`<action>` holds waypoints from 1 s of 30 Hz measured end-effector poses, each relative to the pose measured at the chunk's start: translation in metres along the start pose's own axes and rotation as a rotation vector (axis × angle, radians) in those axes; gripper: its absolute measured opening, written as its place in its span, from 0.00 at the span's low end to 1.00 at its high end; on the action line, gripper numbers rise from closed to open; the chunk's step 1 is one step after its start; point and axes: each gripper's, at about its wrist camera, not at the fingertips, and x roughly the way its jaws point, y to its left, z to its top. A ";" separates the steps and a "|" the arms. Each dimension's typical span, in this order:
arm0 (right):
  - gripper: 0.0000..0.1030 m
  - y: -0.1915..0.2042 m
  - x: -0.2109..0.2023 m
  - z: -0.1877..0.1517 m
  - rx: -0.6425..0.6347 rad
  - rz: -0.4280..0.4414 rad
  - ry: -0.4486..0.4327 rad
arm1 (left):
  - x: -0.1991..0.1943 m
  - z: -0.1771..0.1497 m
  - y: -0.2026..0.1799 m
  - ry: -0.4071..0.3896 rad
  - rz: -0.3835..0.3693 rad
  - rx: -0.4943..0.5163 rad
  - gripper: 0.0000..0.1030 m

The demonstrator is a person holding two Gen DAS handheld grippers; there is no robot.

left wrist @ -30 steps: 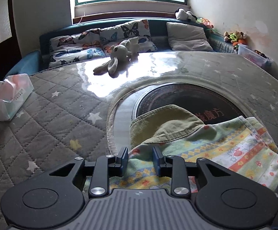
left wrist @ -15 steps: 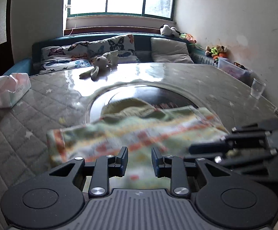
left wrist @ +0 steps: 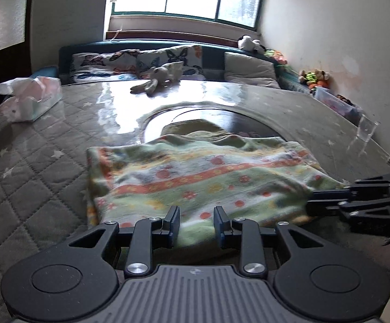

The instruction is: Fold clothes

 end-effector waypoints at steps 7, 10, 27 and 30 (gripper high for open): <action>0.18 -0.012 -0.006 0.007 0.025 -0.042 -0.042 | -0.003 0.005 0.008 -0.013 0.021 -0.032 0.30; 0.15 -0.021 -0.002 0.003 0.043 -0.054 -0.026 | -0.001 0.000 0.015 0.002 0.030 -0.049 0.30; 0.14 -0.026 0.002 0.020 0.026 -0.066 -0.034 | -0.004 -0.001 0.033 0.002 0.067 -0.079 0.30; 0.14 -0.017 0.007 0.030 0.003 -0.025 -0.044 | -0.003 0.001 0.032 0.001 0.072 -0.078 0.30</action>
